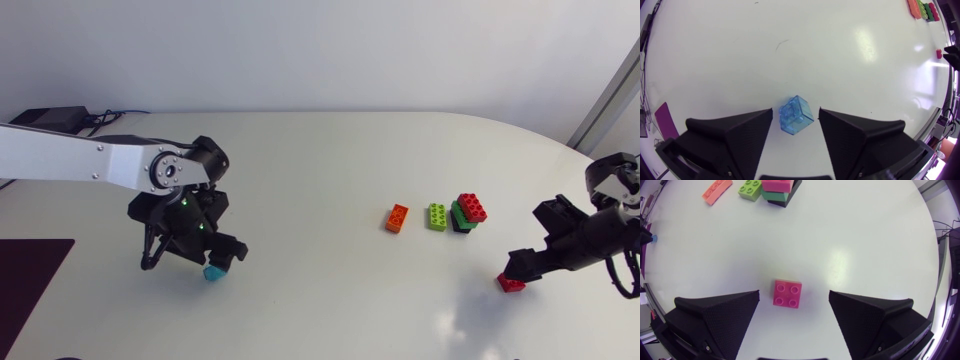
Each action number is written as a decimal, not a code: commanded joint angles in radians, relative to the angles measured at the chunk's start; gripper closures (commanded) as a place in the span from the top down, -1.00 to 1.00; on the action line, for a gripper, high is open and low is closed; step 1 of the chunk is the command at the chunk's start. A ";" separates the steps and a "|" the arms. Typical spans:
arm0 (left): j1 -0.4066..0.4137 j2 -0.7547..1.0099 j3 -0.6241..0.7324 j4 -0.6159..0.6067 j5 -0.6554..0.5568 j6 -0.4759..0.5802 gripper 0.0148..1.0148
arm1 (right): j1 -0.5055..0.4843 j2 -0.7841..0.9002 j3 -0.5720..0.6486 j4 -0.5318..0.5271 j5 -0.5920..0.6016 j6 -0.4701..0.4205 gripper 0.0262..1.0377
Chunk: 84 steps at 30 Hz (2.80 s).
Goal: Sort duplo bricks by size, large to the right and small to the left
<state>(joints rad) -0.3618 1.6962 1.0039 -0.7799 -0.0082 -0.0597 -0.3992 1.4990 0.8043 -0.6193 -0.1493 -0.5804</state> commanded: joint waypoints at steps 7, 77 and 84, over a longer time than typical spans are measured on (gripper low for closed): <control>-0.006 -0.053 -0.007 -0.028 -0.009 0.015 0.92 | 0.045 0.081 -0.063 0.086 0.045 0.033 0.77; -0.249 0.125 0.265 0.134 0.082 -0.054 0.92 | 0.672 -0.051 0.131 -0.039 0.082 0.389 0.92; -0.175 -0.017 0.113 0.157 0.080 -0.023 0.92 | 0.764 0.179 0.285 0.016 0.111 0.422 0.92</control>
<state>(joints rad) -0.5522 1.7267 1.1660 -0.6308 0.0715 -0.0967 0.3424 1.6165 1.0546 -0.6125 -0.0483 -0.1921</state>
